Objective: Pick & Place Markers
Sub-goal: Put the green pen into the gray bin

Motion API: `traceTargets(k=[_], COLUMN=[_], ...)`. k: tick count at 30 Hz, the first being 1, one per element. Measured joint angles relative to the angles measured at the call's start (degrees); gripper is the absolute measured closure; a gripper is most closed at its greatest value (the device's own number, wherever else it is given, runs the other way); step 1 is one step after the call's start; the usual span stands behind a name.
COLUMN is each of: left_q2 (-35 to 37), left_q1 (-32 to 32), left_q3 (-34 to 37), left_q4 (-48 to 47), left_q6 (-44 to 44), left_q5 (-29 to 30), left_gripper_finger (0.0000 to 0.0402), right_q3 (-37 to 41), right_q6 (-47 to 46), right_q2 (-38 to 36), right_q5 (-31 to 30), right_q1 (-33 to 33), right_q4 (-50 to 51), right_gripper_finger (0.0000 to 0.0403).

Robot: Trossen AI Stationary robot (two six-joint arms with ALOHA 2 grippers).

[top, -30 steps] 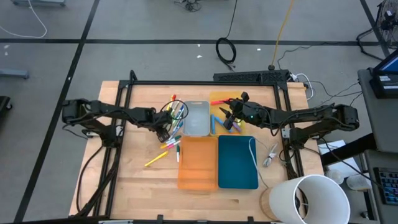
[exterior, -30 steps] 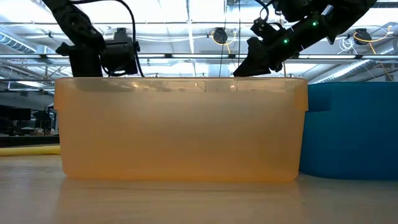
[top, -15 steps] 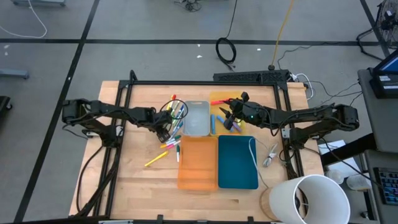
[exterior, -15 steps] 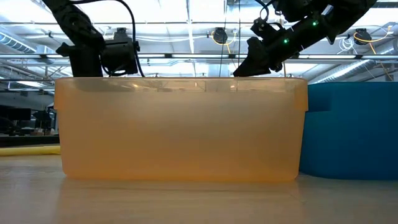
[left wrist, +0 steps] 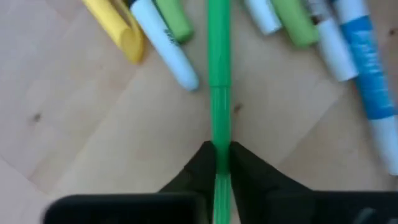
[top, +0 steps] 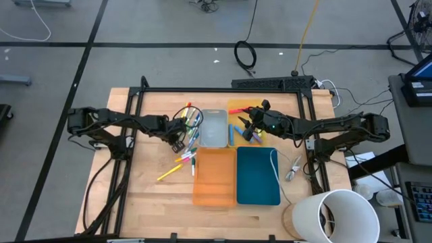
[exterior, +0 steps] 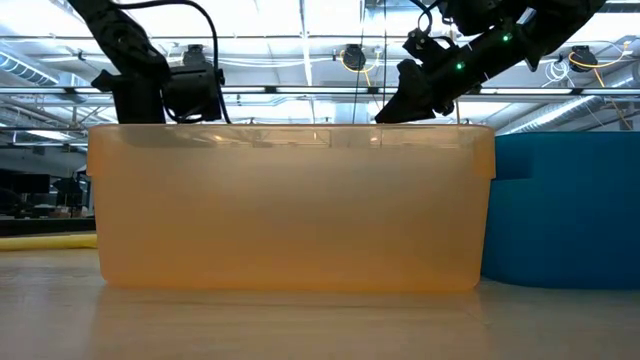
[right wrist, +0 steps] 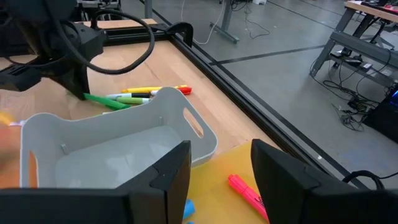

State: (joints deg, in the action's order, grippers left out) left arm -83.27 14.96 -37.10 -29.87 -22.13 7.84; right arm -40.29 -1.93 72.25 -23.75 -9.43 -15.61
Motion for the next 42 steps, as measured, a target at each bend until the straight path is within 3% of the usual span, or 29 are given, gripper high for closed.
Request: traceTargets(k=[3,9,15,32,37,42], left_q2=[0.05,0.05,1.20,12.72,14.10,13.77], left_q1=[0.81,0.66,0.59,-5.66,-6.08,-5.76], left_q3=[-0.02,-0.02,-0.01,0.00,0.00,0.00], left_q4=[-0.01,-1.41,-1.31,0.73,8.45,20.83], left_q6=[0.12,1.08,4.99,5.92,-1.21,-4.14], left_q5=[0.12,0.40,1.70,6.16,5.43,-2.18], left_gripper_finger=[0.0382,0.0361,0.0384,0.0382,0.0365,0.0378], right_q3=[0.02,0.02,0.02,0.07,0.07,0.07], right_q6=[0.00,0.00,0.00,0.01,0.00,0.00], right_q2=[0.00,0.00,0.00,0.00,0.00,0.00], right_q5=[0.00,0.00,0.00,0.02,0.00,0.02], right_q1=[0.00,0.00,0.00,0.00,-0.01,0.00], right_q4=[0.02,0.00,0.01,0.00,-0.20,-0.42], right_gripper_finger=[0.0247,0.0247,0.0247,0.0248,0.0248,0.0248])
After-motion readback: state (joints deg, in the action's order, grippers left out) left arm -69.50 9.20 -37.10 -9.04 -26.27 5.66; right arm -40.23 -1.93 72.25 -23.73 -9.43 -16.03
